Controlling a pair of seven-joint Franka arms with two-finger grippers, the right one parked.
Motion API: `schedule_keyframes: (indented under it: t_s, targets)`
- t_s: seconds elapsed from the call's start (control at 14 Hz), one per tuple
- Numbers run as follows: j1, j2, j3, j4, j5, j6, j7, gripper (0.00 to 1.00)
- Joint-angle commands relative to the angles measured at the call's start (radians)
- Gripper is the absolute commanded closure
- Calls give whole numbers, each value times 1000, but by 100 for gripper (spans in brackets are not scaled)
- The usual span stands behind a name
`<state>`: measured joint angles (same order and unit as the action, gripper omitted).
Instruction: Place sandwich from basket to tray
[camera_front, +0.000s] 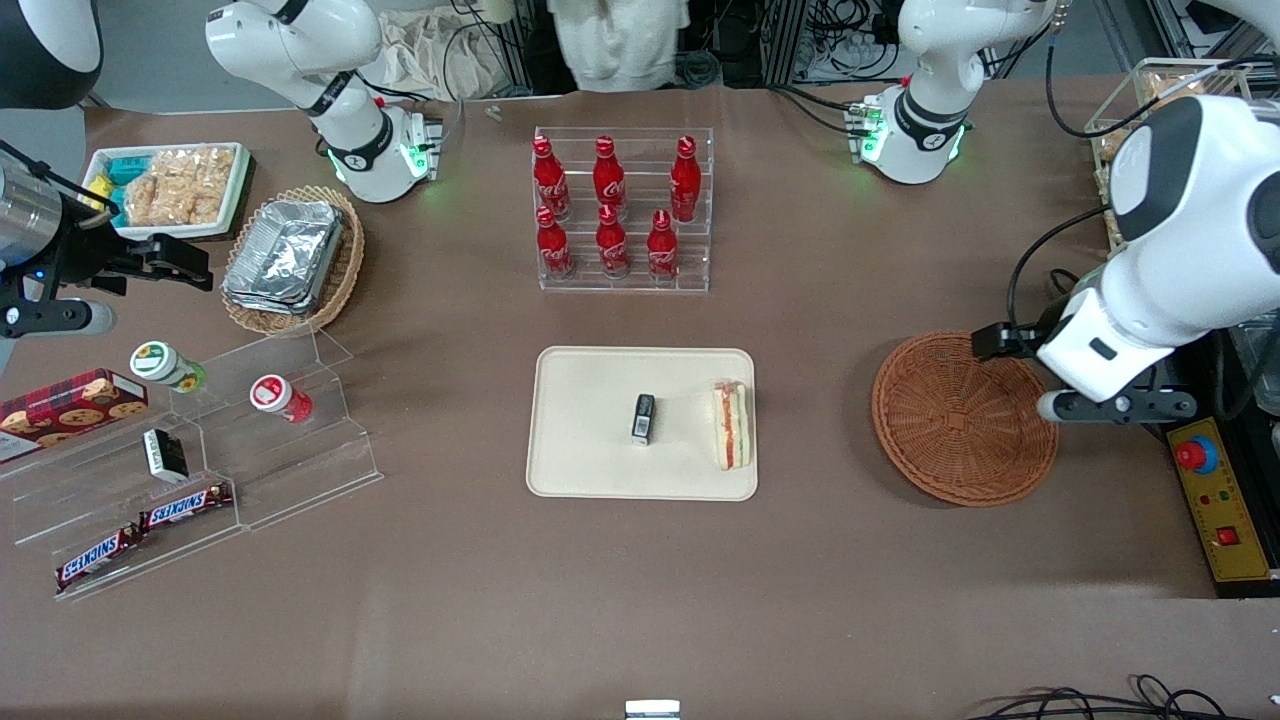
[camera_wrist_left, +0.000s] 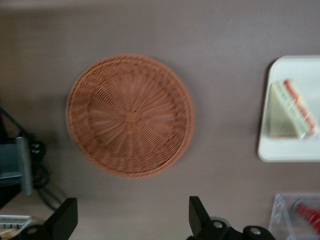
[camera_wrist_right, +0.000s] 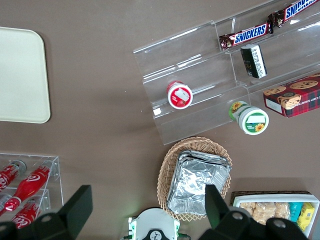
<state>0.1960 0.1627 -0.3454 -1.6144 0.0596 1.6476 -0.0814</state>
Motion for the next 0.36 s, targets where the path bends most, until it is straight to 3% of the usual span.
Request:
schedule_keyframes:
  t_s: [0.0, 0.29]
  targets:
    - [-107, -61, 162, -38, -27, -34, 146, 0]
    - [-101, -9, 171, 63, -27, -58, 246, 0]
